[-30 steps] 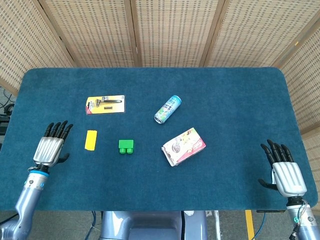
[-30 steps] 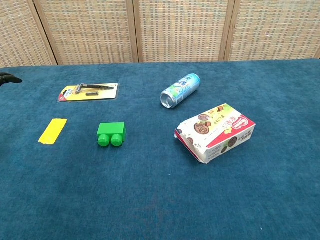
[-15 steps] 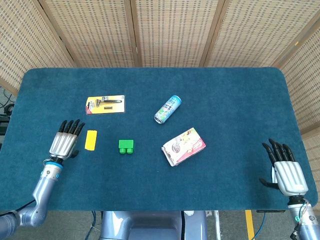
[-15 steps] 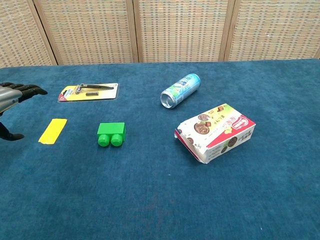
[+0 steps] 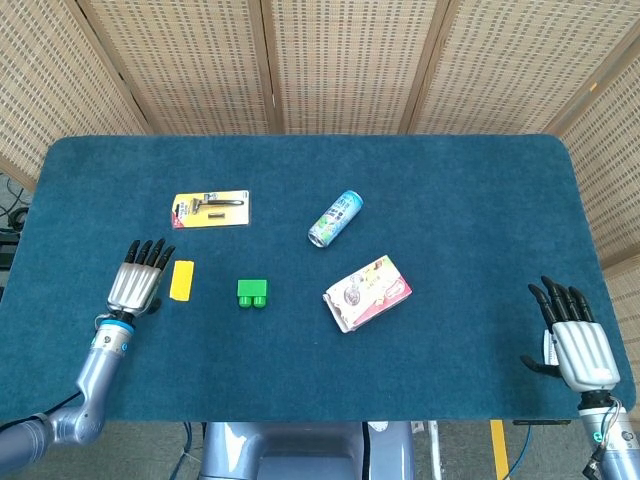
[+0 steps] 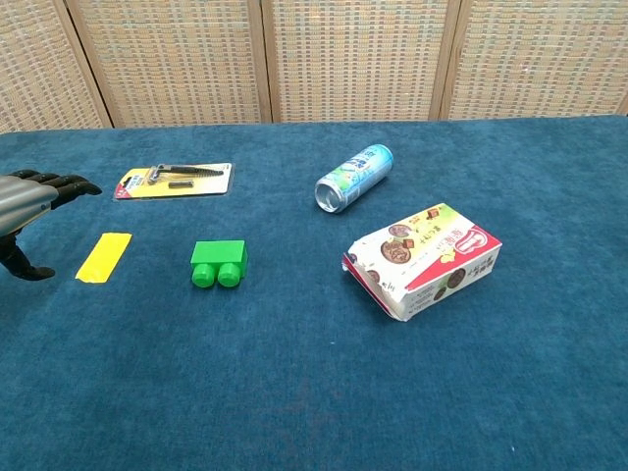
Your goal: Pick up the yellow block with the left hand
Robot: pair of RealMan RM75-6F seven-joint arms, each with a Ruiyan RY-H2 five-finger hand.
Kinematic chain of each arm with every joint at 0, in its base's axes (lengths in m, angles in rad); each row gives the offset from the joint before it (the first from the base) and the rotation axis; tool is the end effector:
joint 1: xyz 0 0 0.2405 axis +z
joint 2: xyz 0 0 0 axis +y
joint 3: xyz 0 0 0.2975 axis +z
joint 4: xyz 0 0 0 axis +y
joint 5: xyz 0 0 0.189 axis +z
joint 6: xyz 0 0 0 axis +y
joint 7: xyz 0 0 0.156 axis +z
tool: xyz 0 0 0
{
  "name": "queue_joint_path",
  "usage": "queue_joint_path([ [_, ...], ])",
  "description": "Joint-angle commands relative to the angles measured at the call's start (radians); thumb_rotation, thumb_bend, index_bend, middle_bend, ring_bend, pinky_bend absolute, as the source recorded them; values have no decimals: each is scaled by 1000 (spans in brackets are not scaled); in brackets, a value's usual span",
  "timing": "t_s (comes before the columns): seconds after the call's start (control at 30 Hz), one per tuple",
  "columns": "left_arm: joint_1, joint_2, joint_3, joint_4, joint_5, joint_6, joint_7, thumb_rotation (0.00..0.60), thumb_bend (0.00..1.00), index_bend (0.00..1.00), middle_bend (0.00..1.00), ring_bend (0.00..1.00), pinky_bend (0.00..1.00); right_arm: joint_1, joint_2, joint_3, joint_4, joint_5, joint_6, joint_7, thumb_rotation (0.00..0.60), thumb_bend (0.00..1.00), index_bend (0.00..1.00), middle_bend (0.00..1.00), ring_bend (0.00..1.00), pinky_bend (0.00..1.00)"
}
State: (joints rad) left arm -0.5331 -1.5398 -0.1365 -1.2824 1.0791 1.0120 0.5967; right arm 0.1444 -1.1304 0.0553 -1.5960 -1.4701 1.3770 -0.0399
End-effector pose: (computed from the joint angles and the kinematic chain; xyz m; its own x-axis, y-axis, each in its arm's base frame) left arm -0.3047 0.3523 0.0295 0.7150 0.2347 0.6586 0.6962 -0.1524 -0.7015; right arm -0.3404 -0.2154 0.1810 0.4340 -0.0793 0.8974 -0.9009 -0.0366 0.4325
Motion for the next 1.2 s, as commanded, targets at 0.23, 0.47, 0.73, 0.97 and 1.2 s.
queue_joint_path([
  [0.23, -24, -38, 3, 51, -15, -16, -1, 600, 260, 0, 0, 0, 0, 1, -2, 1, 2, 2, -2, -1, 600, 39, 0, 0, 0, 0],
  [0.47, -32, -58, 10, 69, -17, -22, 0, 600, 261, 0, 0, 0, 0, 1, -2, 2, 4, 5, -2, 1, 600, 40, 0, 0, 0, 0],
  [0.73, -40, -71, 14, 85, -26, -23, 4, 600, 263, 0, 0, 0, 0, 0, 0, 2, 5, 2, 1, 10, 600, 40, 0, 0, 0, 0],
  [0.97, -48, -84, 14, 94, -28, -20, 6, 600, 264, 0, 0, 0, 0, 0, 0, 1, 5, -1, 2, 12, 600, 41, 0, 0, 0, 0],
  [1.2, -59, -105, 16, 116, -32, -27, 14, 600, 270, 0, 0, 0, 0, -3, 2, 0, 4, -7, 9, 18, 600, 40, 0, 0, 0, 0],
])
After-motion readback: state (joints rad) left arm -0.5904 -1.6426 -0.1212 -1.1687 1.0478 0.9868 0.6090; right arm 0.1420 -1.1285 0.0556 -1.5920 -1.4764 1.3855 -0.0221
